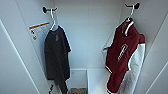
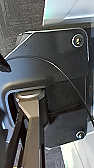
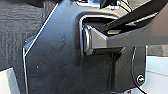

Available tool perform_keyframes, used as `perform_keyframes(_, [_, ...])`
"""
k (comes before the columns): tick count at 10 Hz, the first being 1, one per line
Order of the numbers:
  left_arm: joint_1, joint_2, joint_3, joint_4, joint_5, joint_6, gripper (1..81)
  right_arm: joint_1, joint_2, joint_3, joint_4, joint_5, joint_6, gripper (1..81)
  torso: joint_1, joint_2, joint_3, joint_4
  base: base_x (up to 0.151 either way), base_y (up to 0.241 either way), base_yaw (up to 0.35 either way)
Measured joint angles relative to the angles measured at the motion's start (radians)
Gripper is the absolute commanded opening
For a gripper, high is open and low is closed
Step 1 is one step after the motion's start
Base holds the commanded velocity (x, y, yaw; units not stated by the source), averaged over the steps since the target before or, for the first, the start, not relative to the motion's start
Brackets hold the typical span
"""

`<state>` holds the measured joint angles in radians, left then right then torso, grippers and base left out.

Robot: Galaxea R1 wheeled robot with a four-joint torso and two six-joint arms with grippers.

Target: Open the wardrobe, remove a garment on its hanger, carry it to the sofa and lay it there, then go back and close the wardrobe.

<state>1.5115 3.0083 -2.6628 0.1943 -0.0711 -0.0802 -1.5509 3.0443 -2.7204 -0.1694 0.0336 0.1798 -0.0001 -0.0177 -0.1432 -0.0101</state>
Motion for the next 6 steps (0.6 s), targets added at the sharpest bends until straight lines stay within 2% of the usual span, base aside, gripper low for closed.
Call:
perform_keyframes(1, [-0.001,0.000,0.000,0.000,0.000,0.000,81.1,0.000,0.000,0.000,0.000,0.000,0.000,81.1,0.000,0.000,0.000,-0.005,0.000,0.000,0.000])
perform_keyframes(2, [0.000,0.000,0.000,0.000,0.000,0.000,81.1,0.004,0.000,0.000,0.000,0.001,0.000,81.1,0.000,0.000,0.000,-0.021,0.000,0.000,0.000])
perform_keyframes(3, [0.000,0.001,0.000,0.000,0.000,0.000,81.1,0.005,0.000,0.000,0.000,0.001,0.000,81.1,0.000,0.000,0.000,-0.050,0.000,0.000,0.000])
perform_keyframes(6, [-0.008,0.009,0.000,0.000,0.001,0.000,81.1,-0.001,0.000,0.000,0.000,-0.001,0.000,81.1,0.000,0.000,0.003,-0.153,0.000,0.000,0.000])
